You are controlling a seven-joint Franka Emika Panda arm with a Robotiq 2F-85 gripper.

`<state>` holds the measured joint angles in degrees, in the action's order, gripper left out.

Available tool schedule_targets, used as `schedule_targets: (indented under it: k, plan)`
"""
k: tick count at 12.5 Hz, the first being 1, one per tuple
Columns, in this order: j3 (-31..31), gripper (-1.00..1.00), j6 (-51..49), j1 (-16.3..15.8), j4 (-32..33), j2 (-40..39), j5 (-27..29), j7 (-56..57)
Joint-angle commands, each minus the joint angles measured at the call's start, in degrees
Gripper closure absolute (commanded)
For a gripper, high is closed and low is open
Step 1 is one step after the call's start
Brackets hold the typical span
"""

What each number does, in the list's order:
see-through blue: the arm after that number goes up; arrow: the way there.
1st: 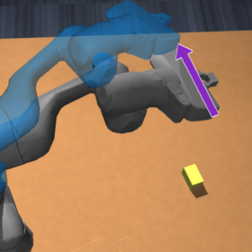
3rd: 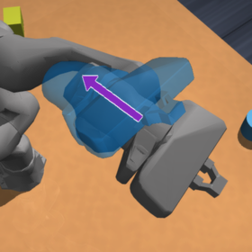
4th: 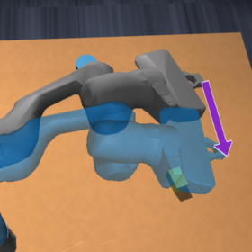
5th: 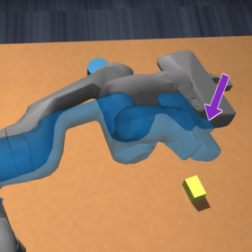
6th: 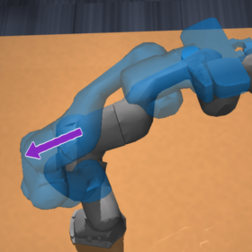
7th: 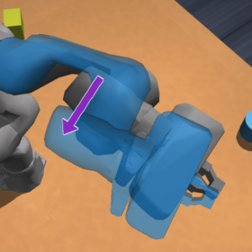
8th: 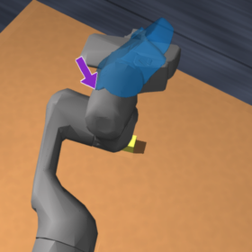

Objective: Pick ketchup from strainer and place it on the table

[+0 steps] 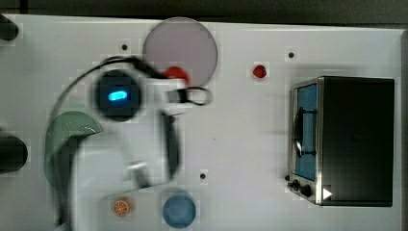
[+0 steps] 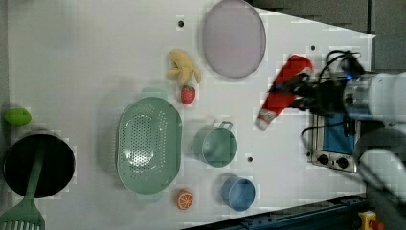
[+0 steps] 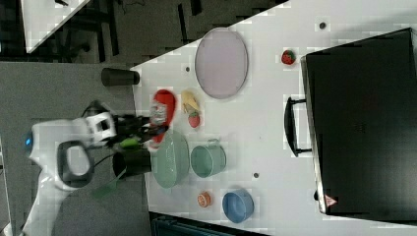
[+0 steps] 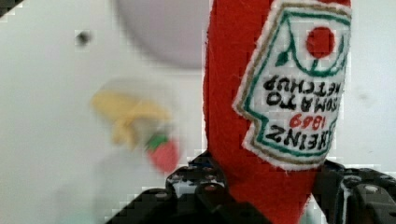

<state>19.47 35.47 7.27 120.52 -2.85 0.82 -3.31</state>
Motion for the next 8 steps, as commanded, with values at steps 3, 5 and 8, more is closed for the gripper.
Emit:
schedule_targets:
  k: [3, 5, 8]
  plan:
    - [-9.4, -0.12, 0.4, 2.5, 3.9, -2.1, 0.0, 3.9]
    - [-11.7, -0.12, 2.3, 2.5, 5.3, -4.1, 0.0, 5.1]
    - [-13.0, -0.21, 5.7, 2.5, 8.2, -8.6, 0.0, 5.1]
